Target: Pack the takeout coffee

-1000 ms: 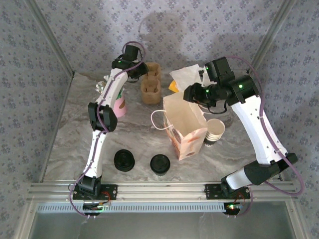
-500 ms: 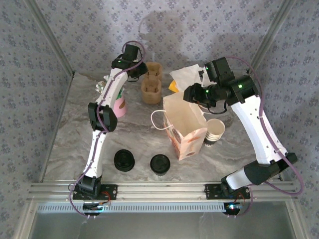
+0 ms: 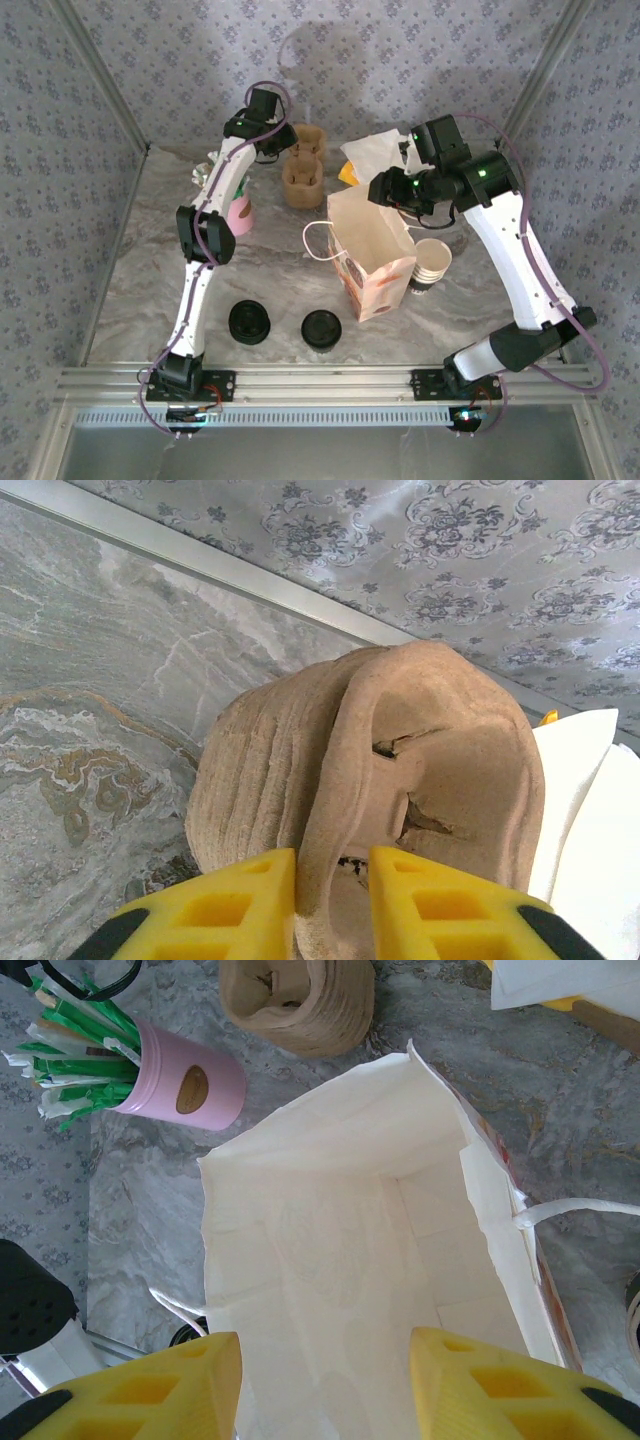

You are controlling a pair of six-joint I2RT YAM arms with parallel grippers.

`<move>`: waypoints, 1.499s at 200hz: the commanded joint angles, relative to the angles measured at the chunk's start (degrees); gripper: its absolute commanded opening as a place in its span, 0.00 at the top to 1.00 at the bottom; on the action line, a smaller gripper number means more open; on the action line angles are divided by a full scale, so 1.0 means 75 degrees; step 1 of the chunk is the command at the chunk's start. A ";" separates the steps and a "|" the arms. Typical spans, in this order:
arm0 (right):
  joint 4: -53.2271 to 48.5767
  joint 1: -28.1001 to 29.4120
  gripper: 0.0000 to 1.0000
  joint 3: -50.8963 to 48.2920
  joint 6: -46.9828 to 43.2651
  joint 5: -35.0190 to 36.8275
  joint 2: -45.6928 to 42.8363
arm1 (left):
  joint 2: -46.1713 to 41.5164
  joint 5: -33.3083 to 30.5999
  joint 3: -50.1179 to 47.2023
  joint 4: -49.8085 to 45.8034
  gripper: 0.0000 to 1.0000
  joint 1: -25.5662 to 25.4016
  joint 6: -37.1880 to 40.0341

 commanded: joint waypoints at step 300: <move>-0.0295 0.0243 0.51 0.0154 0.0061 0.0318 0.0021 | -0.1049 0.0314 0.0341 -0.0021 1.00 0.0050 0.0018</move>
